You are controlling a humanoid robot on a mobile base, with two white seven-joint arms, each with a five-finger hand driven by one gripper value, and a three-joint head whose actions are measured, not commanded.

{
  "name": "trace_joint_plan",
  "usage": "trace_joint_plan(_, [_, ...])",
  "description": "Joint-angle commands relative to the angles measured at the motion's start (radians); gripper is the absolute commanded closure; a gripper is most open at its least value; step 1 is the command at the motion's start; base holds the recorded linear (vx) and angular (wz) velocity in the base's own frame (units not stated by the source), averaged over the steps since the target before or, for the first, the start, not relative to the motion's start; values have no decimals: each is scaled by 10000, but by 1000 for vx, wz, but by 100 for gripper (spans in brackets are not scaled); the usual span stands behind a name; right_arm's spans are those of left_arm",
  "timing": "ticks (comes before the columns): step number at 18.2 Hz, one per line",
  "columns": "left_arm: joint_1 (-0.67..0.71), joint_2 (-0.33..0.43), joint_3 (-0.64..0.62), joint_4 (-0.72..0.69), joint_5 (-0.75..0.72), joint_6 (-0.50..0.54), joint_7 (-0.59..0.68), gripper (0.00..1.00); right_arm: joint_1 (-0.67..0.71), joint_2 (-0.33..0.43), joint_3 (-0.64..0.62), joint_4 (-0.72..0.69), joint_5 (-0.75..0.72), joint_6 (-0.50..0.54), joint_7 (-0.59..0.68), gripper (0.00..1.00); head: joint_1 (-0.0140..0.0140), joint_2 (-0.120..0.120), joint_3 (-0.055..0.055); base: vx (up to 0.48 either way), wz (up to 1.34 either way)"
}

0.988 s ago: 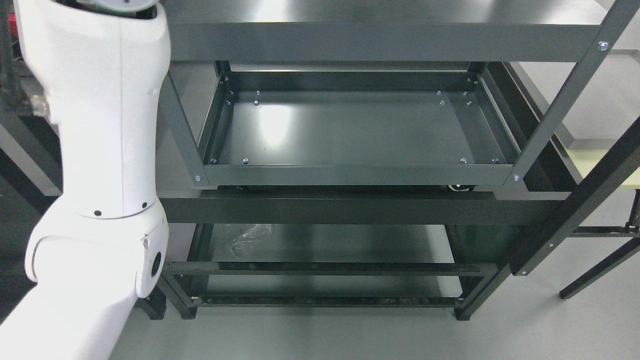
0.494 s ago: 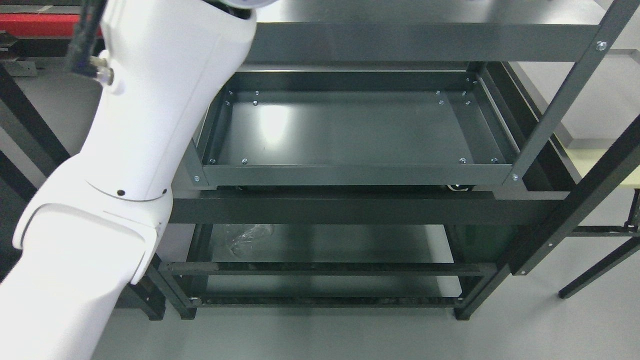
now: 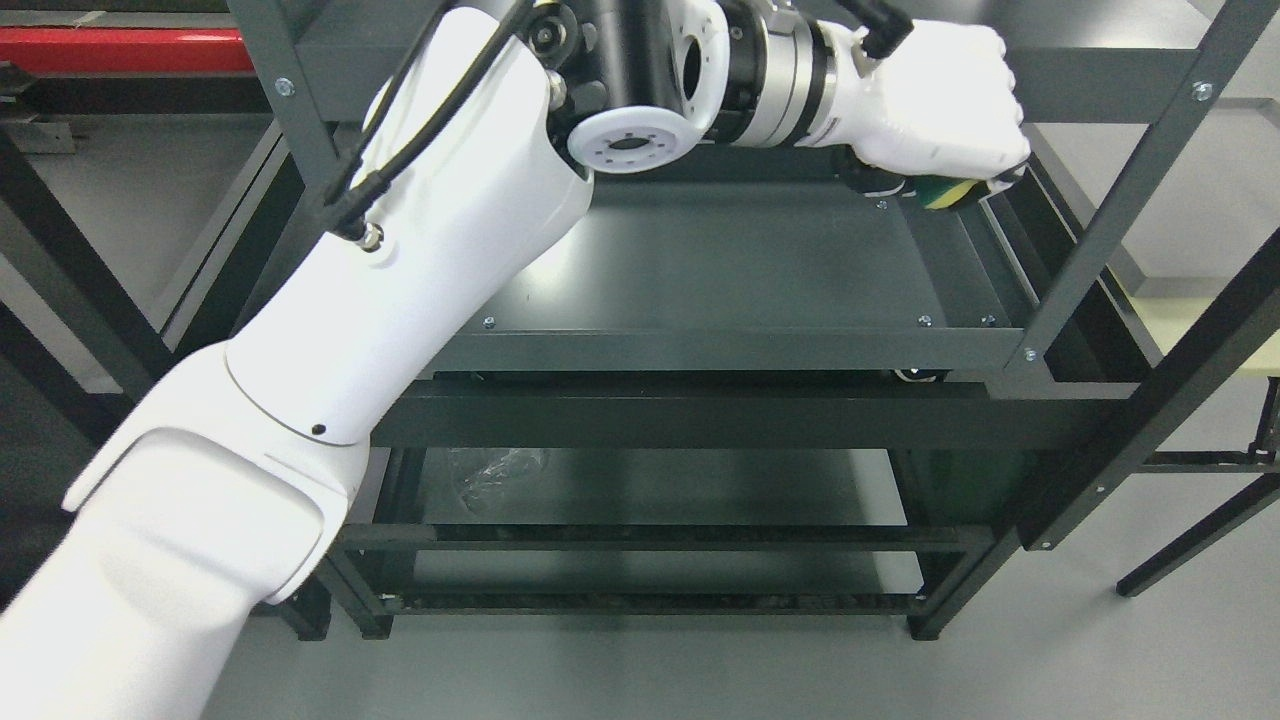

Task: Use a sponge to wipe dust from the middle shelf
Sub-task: 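Sweep the sponge across the middle shelf toward the left hand's side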

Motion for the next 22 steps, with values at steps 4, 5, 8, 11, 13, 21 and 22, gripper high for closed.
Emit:
trace_joint_plan(4, [368, 175, 687, -255, -356, -138, -722, 92, 0, -175, 0, -174, 0, 732, 7, 0, 0, 0, 0, 0, 0])
trace_joint_plan(5, [384, 175, 1056, -470, -356, -184, -937, 92, 0, -175, 0, -174, 0, 732, 7, 0, 0, 0, 0, 0, 0])
trace_joint_plan(8, [673, 175, 2206, -946, -326, -749, -1703, 92, 0, -175, 0, -174, 0, 732, 7, 0, 0, 0, 0, 0, 0])
trace_joint_plan(11, [1409, 228, 3372, -1391, -295, -1319, -2318, 92, 0, -175, 0, -174, 0, 732, 7, 0, 0, 0, 0, 0, 0])
trace_joint_plan(13, [1976, 627, 4184, -1896, -234, -1319, -2686, 92, 0, -175, 0, -174, 0, 732, 7, 0, 0, 0, 0, 0, 0])
trace_joint_plan(21, [3404, 2667, 7267, -2589, 1084, -1319, -3271, 91, 0, -175, 0, -174, 0, 732, -8, 0, 0, 0, 0, 0, 0])
trace_joint_plan(22, [3527, 2912, 7728, -2589, 1253, -1319, -3271, 91, 0, -175, 0, -174, 0, 732, 7, 0, 0, 0, 0, 0, 0])
